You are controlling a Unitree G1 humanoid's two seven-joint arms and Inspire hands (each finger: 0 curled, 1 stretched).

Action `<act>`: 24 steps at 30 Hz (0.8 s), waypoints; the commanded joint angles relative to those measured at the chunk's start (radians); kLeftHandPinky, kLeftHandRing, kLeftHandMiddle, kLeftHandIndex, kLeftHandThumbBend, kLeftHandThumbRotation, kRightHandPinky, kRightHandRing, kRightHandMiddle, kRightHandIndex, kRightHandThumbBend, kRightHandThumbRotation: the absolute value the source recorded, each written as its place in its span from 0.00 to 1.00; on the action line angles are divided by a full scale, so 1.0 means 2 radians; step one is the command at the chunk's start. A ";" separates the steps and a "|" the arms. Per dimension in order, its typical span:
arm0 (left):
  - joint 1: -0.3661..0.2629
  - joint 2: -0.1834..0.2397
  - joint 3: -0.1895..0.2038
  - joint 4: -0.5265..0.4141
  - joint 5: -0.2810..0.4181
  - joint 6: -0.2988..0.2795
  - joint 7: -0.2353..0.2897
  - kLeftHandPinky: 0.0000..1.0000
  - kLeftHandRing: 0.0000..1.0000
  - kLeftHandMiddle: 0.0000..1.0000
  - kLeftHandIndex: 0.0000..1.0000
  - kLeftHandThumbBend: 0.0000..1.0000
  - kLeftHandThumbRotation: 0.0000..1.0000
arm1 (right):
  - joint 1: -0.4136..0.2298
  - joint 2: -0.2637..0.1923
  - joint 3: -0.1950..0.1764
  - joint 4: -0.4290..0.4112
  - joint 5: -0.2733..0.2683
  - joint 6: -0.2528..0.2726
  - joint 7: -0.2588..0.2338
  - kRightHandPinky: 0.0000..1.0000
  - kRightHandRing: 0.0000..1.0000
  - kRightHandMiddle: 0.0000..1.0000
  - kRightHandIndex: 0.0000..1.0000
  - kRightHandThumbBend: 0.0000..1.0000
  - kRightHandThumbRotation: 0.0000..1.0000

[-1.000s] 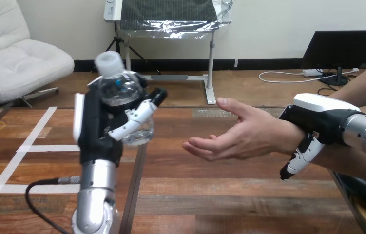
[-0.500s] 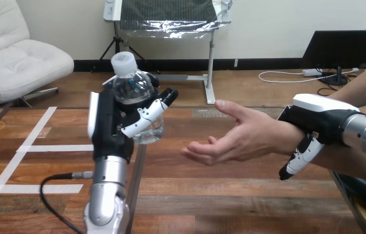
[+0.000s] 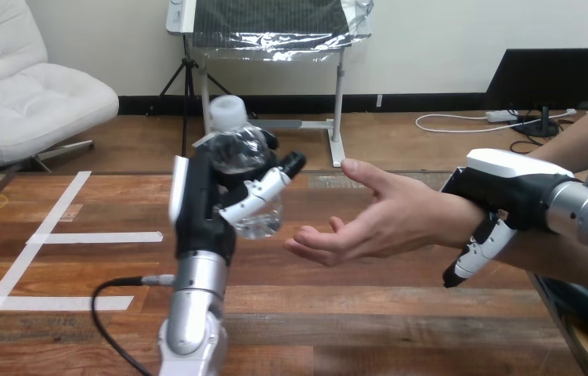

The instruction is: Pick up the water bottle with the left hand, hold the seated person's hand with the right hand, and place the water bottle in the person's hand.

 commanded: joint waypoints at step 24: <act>-0.110 -0.068 -0.003 0.096 -0.020 -0.054 -0.026 0.31 0.34 0.39 0.44 0.67 0.00 | -0.051 0.018 0.000 -0.025 -0.009 0.034 0.012 0.26 0.34 0.42 0.42 0.89 0.11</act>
